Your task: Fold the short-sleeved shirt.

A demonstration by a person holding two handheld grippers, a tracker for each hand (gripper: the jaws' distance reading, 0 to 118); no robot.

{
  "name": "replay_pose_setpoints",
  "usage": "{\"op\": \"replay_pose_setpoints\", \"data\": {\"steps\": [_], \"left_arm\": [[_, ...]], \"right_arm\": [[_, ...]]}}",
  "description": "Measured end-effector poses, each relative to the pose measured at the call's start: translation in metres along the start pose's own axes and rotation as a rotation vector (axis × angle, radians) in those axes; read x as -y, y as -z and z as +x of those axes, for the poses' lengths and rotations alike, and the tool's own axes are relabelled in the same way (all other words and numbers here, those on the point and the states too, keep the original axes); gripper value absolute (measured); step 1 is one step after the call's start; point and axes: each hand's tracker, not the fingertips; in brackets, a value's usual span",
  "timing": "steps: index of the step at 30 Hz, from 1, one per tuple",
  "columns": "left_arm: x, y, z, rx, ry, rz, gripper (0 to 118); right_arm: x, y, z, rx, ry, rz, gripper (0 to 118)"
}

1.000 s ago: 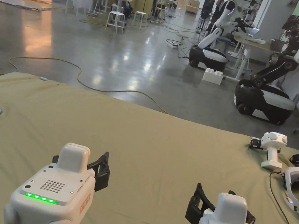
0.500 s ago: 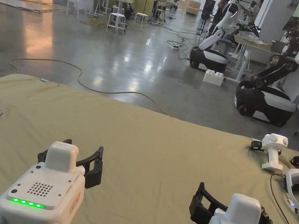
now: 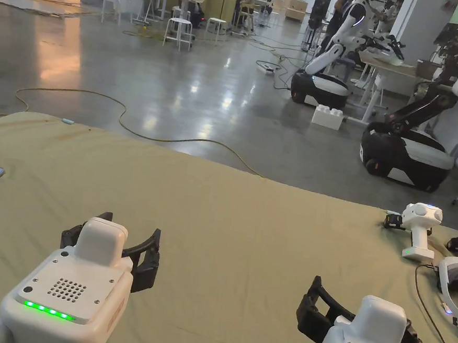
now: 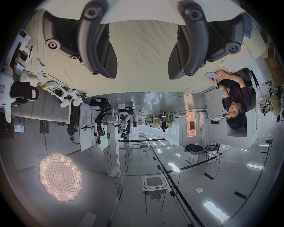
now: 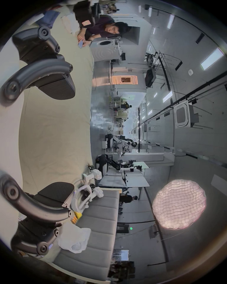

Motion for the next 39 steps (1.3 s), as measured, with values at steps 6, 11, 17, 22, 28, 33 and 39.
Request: {"op": "replay_pose_setpoints", "data": {"steps": [6,11,17,22,28,33,39], "left_arm": [[0.001,0.000,-0.001,-0.003,0.003,-0.031,75],[0.001,0.000,-0.001,-0.002,-0.010,-0.032,75],[0.001,0.000,-0.002,-0.001,-0.018,-0.035,75],[0.002,-0.001,-0.003,0.000,-0.011,-0.046,75],[0.002,-0.002,-0.006,0.002,-0.012,-0.051,75],[0.006,-0.002,-0.007,0.008,-0.017,-0.063,75],[0.009,-0.002,-0.007,0.013,-0.012,-0.077,75]], "right_arm": [[-0.007,0.008,0.000,0.027,0.049,-0.091,110],[-0.011,0.007,-0.016,0.117,-0.049,-0.125,110],[-0.017,0.005,-0.014,-0.033,0.051,-0.178,110],[-0.024,0.006,-0.013,-0.043,0.122,-0.205,110],[-0.025,0.008,-0.007,-0.071,0.147,-0.217,110],[-0.022,0.007,-0.006,-0.084,0.149,-0.204,110],[-0.019,0.004,-0.009,-0.071,0.126,-0.183,110]]}}
